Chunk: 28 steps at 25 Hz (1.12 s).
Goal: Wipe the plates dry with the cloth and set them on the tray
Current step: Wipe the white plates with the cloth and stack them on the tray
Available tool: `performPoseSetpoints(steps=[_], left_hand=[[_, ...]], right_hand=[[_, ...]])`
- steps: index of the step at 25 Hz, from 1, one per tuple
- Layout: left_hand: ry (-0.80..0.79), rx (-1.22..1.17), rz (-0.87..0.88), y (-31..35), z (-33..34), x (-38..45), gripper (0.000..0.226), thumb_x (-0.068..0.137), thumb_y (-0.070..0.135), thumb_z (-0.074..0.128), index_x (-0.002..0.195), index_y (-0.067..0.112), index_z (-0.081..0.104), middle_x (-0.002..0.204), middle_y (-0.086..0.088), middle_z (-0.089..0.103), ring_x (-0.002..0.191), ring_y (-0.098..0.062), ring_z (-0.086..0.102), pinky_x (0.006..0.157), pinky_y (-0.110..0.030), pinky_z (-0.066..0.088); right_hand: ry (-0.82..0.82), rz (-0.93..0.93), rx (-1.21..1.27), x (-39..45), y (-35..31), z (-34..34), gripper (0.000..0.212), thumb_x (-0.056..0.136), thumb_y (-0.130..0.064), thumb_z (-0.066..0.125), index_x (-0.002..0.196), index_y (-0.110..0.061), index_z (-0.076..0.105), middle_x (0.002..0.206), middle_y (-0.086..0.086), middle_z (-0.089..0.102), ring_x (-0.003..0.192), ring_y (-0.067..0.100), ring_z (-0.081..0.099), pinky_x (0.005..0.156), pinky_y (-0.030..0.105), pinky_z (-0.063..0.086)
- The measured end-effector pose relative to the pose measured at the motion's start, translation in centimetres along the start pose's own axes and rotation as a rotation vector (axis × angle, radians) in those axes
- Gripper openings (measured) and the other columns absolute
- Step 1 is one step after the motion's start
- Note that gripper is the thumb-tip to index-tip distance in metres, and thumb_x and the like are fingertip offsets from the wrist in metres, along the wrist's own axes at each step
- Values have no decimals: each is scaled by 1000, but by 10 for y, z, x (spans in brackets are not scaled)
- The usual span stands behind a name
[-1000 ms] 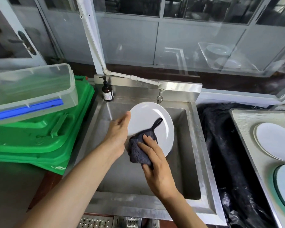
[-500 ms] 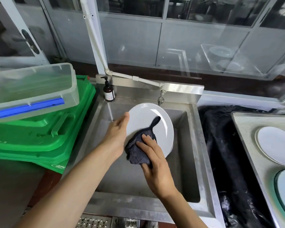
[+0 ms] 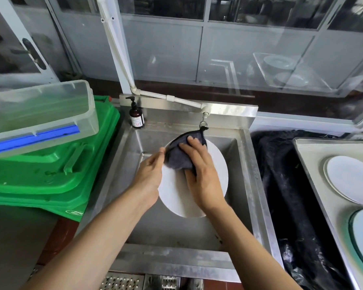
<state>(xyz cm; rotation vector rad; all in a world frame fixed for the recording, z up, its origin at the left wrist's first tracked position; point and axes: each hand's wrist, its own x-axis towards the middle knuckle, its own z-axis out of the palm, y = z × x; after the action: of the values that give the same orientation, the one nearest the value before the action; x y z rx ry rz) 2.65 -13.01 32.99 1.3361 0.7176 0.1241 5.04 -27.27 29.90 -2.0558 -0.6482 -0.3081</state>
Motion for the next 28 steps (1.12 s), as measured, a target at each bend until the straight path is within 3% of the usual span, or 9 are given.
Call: performPoseSetpoints(steps=[4, 9, 12, 15, 20, 22, 24, 26, 28], left_hand=[[56, -34, -38, 10, -5, 7, 21, 93, 54, 63, 86, 34, 66, 95, 9, 71, 108, -26, 66, 98, -51, 53], [102, -19, -18, 22, -7, 21, 27, 97, 53, 55, 102, 29, 66, 105, -2, 71, 109, -30, 66, 97, -52, 54], [160, 26, 4, 25, -4, 26, 38, 99, 52, 52, 120, 23, 66, 117, -7, 69, 108, -28, 65, 95, -45, 54], [198, 37, -28, 25, -1, 28, 47, 100, 53, 51, 131, 19, 64, 122, -4, 65, 114, -27, 62, 100, -44, 52], [155, -113, -110, 32, 4, 25, 40, 104, 42, 48, 133, 16, 59, 130, -14, 65, 113, -35, 64, 95, -53, 54], [113, -156, -125, 39, 2, 28, 26, 101, 39, 55, 112, 17, 65, 110, -12, 72, 89, -31, 71, 75, -47, 60], [9, -189, -200, 47, -3, 28, 21, 93, 39, 67, 98, 19, 66, 85, -11, 76, 69, -28, 74, 60, -43, 60], [-42, -119, -222, 46, -6, 30, 25, 89, 45, 68, 96, 20, 68, 81, -12, 76, 73, -30, 75, 62, -44, 61], [10, 51, -120, 38, -6, 35, 25, 93, 46, 60, 94, 23, 69, 97, -9, 74, 85, -25, 70, 72, -41, 61]], right_hand=[[66, 93, -99, 5, 18, -22, 46, 96, -2, 64, 141, -10, 59, 158, 6, 44, 150, 24, 35, 123, 54, 26], [9, 151, -70, -46, 17, -13, 51, 90, 3, 66, 140, -9, 59, 155, 6, 46, 149, 24, 37, 123, 52, 25], [-36, 82, -8, -68, -3, 5, 51, 88, -12, 65, 139, -12, 61, 153, 3, 49, 148, 18, 39, 121, 51, 32], [-51, -52, -102, -66, -13, 10, 59, 83, -23, 78, 139, -12, 61, 149, 4, 54, 144, 22, 45, 118, 46, 37], [117, -152, -303, -44, -6, -4, 51, 75, -8, 88, 123, -11, 72, 130, 4, 68, 120, 23, 64, 100, 40, 52], [108, -91, -187, -40, -7, -9, 54, 73, -4, 88, 121, -20, 71, 125, -4, 70, 112, 19, 67, 96, 36, 53], [76, 127, 80, -35, -11, -11, 52, 76, -4, 84, 117, -31, 68, 111, -10, 72, 100, 11, 69, 86, 31, 55], [86, 349, 394, -29, -14, -15, 38, 82, -12, 83, 111, -31, 70, 93, -1, 72, 80, 9, 66, 73, 31, 55], [115, 497, 577, -26, -12, -22, 29, 82, -18, 84, 106, -28, 71, 75, 12, 68, 57, 18, 57, 52, 34, 49]])
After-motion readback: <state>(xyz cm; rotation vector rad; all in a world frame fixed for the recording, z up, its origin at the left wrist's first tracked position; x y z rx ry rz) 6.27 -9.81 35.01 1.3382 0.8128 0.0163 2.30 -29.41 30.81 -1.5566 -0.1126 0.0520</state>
